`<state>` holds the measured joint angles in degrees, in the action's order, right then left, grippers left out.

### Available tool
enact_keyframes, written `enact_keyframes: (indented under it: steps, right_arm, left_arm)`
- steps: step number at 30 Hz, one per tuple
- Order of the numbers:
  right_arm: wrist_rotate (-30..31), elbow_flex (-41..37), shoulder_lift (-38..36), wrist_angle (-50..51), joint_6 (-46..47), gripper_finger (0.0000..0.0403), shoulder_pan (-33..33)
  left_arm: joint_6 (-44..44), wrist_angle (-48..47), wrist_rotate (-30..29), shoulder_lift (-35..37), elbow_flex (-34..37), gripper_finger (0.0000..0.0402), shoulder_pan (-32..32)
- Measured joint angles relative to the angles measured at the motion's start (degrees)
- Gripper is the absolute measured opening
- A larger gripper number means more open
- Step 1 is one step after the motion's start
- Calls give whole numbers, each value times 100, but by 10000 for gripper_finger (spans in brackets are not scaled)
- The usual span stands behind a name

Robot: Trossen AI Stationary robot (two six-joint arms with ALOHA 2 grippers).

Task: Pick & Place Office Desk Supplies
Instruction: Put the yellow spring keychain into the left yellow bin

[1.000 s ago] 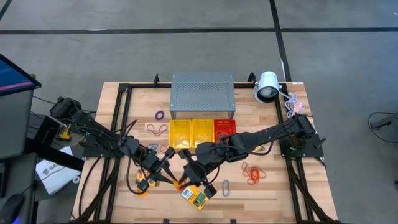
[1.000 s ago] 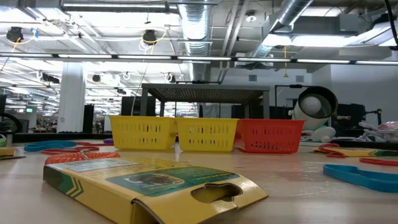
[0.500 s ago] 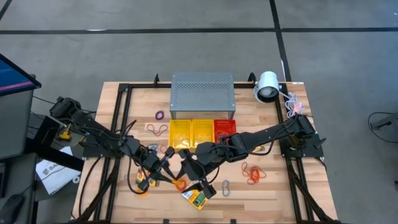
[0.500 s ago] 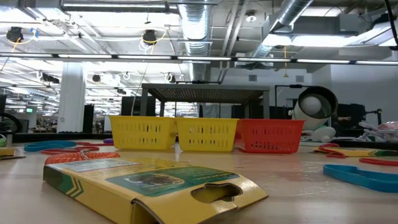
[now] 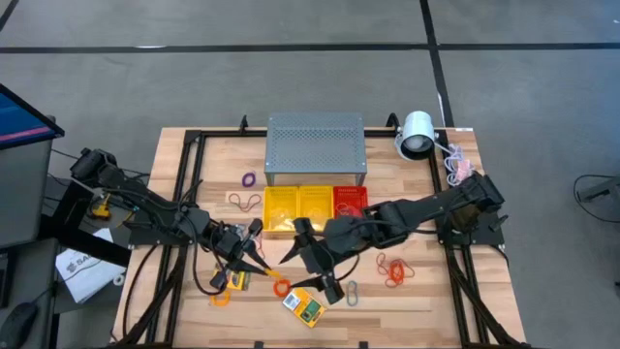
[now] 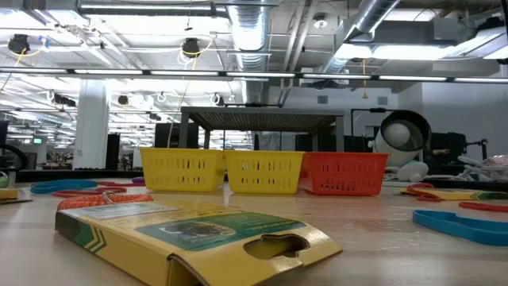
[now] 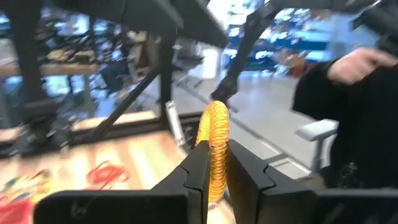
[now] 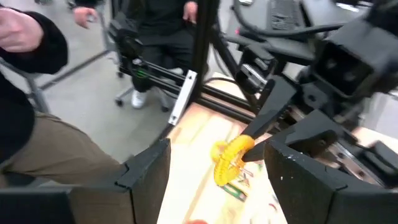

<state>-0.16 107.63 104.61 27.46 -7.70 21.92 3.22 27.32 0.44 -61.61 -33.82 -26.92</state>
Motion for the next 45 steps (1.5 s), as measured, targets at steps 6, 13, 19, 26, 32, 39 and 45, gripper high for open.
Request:
enact_keyframes:
  steps: [6,13,19,26,32,39,45]
  right_arm:
    - [1149,0,-170,756,192,249,294]
    - [2747,-2,-128,1876,743,249,686]
    - [3722,-2,-124,2518,1256,249,912]
    - [4730,-2,-124,3581,1938,249,1055]
    - [5344,-4,-241,4485,2728,249,1095]
    - [5812,-7,-630,4971,3305,249,1268]
    - [6304,-7,-1025,5057,3344,249,1377]
  left_arm:
    - [-87,-610,-736,211,0,31,2]
    - [12,-1038,-1261,213,0,35,205]
    - [203,-1471,-1297,213,-2,33,669]
    - [346,-2143,-1293,211,-2,35,1266]
    - [479,-2709,-1134,211,0,34,1712]
    - [514,-3101,-894,211,0,33,2164]
    - [522,-3297,-703,177,0,36,2530]
